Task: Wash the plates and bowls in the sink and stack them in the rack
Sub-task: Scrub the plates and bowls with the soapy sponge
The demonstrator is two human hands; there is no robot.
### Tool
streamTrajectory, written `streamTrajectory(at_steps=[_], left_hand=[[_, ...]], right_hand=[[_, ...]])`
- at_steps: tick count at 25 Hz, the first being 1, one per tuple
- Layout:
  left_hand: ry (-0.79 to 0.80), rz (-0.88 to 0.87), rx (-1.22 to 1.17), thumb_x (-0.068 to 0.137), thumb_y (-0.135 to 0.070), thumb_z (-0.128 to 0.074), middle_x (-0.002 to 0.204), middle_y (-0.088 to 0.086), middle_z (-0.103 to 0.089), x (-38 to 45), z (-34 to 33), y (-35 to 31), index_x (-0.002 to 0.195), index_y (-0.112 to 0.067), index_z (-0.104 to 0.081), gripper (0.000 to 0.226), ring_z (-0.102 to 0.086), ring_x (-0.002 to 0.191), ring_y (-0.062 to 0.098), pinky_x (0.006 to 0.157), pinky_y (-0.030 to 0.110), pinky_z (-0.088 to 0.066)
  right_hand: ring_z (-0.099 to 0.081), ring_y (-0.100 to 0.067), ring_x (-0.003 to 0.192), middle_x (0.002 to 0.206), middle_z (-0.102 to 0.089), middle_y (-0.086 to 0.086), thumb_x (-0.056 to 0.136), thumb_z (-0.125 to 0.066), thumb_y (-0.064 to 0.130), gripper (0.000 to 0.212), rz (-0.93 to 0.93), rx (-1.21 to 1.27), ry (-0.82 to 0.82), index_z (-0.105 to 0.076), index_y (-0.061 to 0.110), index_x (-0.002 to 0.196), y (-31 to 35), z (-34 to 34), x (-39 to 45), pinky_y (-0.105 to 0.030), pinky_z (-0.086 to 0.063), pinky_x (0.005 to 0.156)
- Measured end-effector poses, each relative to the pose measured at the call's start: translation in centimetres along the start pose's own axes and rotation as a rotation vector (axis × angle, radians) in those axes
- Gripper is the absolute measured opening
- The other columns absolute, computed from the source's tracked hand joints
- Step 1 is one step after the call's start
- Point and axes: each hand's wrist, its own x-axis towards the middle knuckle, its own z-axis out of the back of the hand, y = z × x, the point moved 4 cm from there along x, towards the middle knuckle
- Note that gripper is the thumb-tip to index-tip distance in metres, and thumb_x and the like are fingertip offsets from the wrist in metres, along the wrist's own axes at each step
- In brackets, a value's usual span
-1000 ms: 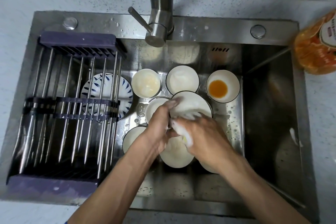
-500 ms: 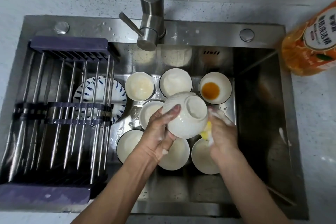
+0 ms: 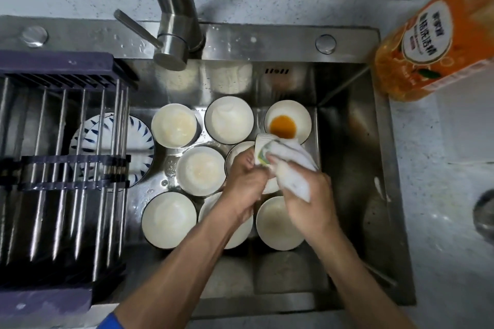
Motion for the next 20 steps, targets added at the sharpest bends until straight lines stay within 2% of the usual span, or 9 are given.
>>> streamTrajectory(at_steps=[4, 5, 7, 9, 12, 14, 15, 17, 20], left_hand=[[0.027, 0.08, 0.014, 0.078, -0.001, -0.056, 0.08, -0.002, -0.074, -0.7, -2.4, 2.3, 0.097, -0.017, -0.07, 0.029, -0.068, 0.071, 0.01, 0.061, 0.02, -0.052], [0.081, 0.006, 0.181, 0.075, -0.005, -0.056, 0.086, -0.003, -0.074, -0.4, -3.2, 2.7, 0.096, -0.022, -0.07, 0.03, -0.069, 0.08, 0.013, 0.068, 0.025, -0.054], [0.252, -0.156, 0.796, 0.076, -0.013, -0.058, 0.103, 0.004, -0.073, 1.3, -5.1, 3.0, 0.102, -0.025, -0.068, 0.03, -0.067, 0.101, 0.027, 0.082, 0.035, -0.054], [0.366, -0.203, 1.377, 0.084, -0.017, -0.06, 0.113, 0.012, -0.069, 2.4, -6.5, 3.7, 0.115, -0.017, -0.062, 0.031, -0.063, 0.105, 0.036, 0.081, 0.036, -0.048], [0.505, -0.341, 1.839, 0.09, -0.015, -0.055, 0.11, 0.011, -0.069, 2.6, -7.2, 5.6, 0.118, -0.013, -0.056, 0.028, -0.067, 0.099, 0.032, 0.078, 0.036, -0.048], [0.569, -0.434, 2.037, 0.09, -0.016, -0.053, 0.102, 0.005, -0.072, 2.1, -6.6, 7.2, 0.113, -0.015, -0.059, 0.024, -0.069, 0.093, 0.028, 0.085, 0.038, -0.049], [0.54, -0.442, 2.021, 0.089, -0.019, -0.053, 0.097, 0.004, -0.073, 1.9, -6.0, 7.3, 0.109, -0.017, -0.062, 0.021, -0.069, 0.091, 0.027, 0.092, 0.041, -0.046], [0.345, -0.433, 1.748, 0.091, -0.029, -0.052, 0.092, 0.006, -0.072, 2.2, -4.8, 5.4, 0.099, -0.02, -0.066, 0.019, -0.066, 0.089, 0.029, 0.094, 0.041, -0.042], [-0.155, -0.449, 1.3, 0.091, -0.032, -0.051, 0.103, 0.01, -0.068, 4.2, -2.0, 0.0, 0.113, -0.015, -0.064, 0.031, -0.06, 0.098, 0.03, 0.083, 0.039, -0.047]], right_hand=[[-0.061, -0.024, 0.119, 0.122, -0.068, -0.007, 0.084, -0.055, 0.013, 0.035, 0.032, -0.263, -0.145, -0.072, 0.01, 0.115, -1.4, 1.8, -3.1, -0.035, -0.047, 0.104], [-0.062, -0.027, 0.116, 0.12, -0.068, -0.009, 0.083, -0.054, 0.014, 0.036, 0.025, -0.317, -0.205, -0.072, 0.008, 0.113, -1.4, 2.4, -3.6, -0.031, -0.045, 0.104], [-0.063, -0.023, 0.114, 0.119, -0.069, -0.008, 0.083, -0.056, 0.018, 0.037, -0.069, -0.286, -0.309, -0.071, 0.007, 0.115, -1.9, 4.0, -3.6, -0.023, -0.043, 0.103], [-0.063, -0.013, 0.113, 0.119, -0.069, -0.001, 0.084, -0.057, 0.022, 0.037, -0.275, -0.112, -0.361, -0.071, 0.015, 0.118, -3.2, 5.3, -2.6, -0.024, -0.047, 0.101], [-0.065, -0.002, 0.105, 0.11, -0.072, 0.011, 0.087, -0.062, 0.017, 0.032, -0.477, 0.108, -0.395, -0.073, 0.028, 0.115, -4.4, 5.9, -1.6, -0.028, -0.053, 0.093], [-0.066, -0.001, 0.101, 0.108, -0.073, 0.009, 0.089, -0.065, 0.005, 0.034, -0.51, 0.114, -0.4, -0.073, 0.023, 0.117, -4.7, 5.8, -2.1, -0.02, -0.052, 0.089], [-0.065, 0.0, 0.099, 0.108, -0.073, 0.007, 0.088, -0.065, 0.0, 0.035, -0.501, 0.088, -0.4, -0.073, 0.02, 0.116, -4.8, 5.6, -2.5, -0.013, -0.05, 0.086], [-0.064, 0.001, 0.096, 0.105, -0.073, 0.004, 0.086, -0.064, -0.005, 0.036, -0.488, 0.048, -0.411, -0.074, 0.017, 0.112, -5.3, 5.3, -3.0, -0.003, -0.044, 0.079], [-0.065, 0.0, 0.095, 0.104, -0.074, 0.001, 0.083, -0.063, -0.007, 0.038, -0.493, 0.081, -0.403, -0.074, 0.017, 0.111, -5.9, 4.4, -2.7, -0.002, -0.043, 0.077]])
